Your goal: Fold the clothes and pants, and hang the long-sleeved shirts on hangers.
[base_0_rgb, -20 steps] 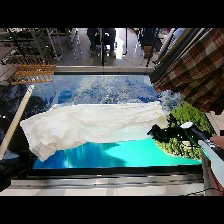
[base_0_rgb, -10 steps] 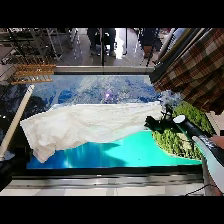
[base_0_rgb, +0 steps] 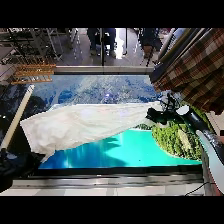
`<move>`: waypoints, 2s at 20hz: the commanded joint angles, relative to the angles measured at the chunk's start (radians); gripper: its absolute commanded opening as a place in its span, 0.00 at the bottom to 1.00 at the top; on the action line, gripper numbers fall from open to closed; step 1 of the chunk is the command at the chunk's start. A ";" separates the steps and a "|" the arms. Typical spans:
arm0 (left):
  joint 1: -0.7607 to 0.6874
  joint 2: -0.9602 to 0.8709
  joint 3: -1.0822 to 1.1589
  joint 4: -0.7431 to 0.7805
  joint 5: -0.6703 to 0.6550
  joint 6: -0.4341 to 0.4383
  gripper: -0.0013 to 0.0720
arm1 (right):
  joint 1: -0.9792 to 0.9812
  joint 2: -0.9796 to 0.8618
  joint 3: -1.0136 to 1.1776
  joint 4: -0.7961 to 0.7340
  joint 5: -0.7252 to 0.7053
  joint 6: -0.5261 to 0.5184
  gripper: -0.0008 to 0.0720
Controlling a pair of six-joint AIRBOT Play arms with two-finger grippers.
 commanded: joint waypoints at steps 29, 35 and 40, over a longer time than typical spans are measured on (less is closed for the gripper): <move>-0.147 -0.197 0.254 -0.365 0.122 0.391 0.02 | 0.001 0.002 0.047 -0.102 0.043 -0.003 0.04; 0.008 -0.337 0.776 -0.360 -0.033 0.323 0.02 | 0.001 0.001 0.444 -0.184 0.111 -0.198 0.04; 0.220 -0.508 0.939 -0.039 -0.437 0.351 0.03 | 0.001 -0.002 0.524 -0.331 0.616 -0.251 0.04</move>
